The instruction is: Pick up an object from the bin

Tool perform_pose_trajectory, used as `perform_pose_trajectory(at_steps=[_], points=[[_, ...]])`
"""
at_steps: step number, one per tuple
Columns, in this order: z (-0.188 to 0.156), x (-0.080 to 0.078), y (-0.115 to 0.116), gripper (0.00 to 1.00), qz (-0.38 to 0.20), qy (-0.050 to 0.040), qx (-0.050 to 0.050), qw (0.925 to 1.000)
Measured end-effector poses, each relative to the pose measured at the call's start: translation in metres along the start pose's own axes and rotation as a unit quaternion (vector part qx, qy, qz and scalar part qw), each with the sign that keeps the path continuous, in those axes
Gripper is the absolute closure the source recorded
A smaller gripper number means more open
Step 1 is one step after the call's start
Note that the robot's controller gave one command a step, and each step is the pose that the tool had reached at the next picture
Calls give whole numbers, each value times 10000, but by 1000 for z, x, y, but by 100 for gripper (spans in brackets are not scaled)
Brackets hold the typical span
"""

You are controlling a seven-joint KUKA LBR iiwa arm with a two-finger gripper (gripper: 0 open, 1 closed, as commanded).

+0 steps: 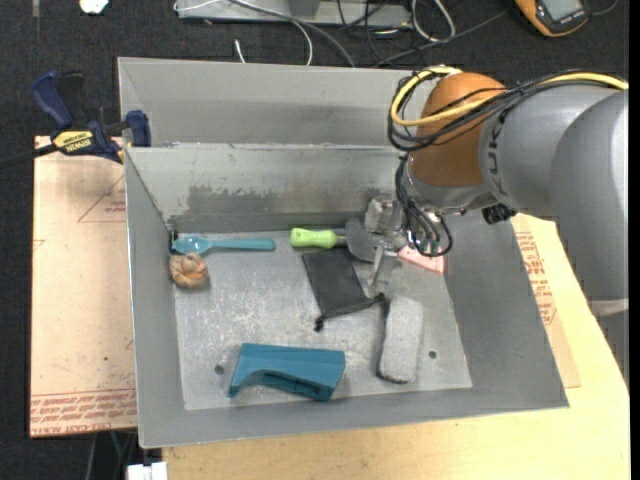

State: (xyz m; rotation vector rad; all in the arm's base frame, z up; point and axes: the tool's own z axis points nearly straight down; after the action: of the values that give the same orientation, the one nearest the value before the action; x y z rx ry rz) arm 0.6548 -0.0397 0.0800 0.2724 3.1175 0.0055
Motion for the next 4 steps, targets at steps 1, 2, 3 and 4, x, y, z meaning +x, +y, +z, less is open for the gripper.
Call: perform_pose_trajectory(at_steps=[1, 2, 3, 4], points=[[8, 4, 10, 100, 190, -4, -3, 9998], [6, 4, 10, 100, 189, 4, 0, 9998], [-35, 4, 11, 100, 184, 6, -3, 9998], [-94, 4, 11, 100, 178, 7, -7, 9998]])
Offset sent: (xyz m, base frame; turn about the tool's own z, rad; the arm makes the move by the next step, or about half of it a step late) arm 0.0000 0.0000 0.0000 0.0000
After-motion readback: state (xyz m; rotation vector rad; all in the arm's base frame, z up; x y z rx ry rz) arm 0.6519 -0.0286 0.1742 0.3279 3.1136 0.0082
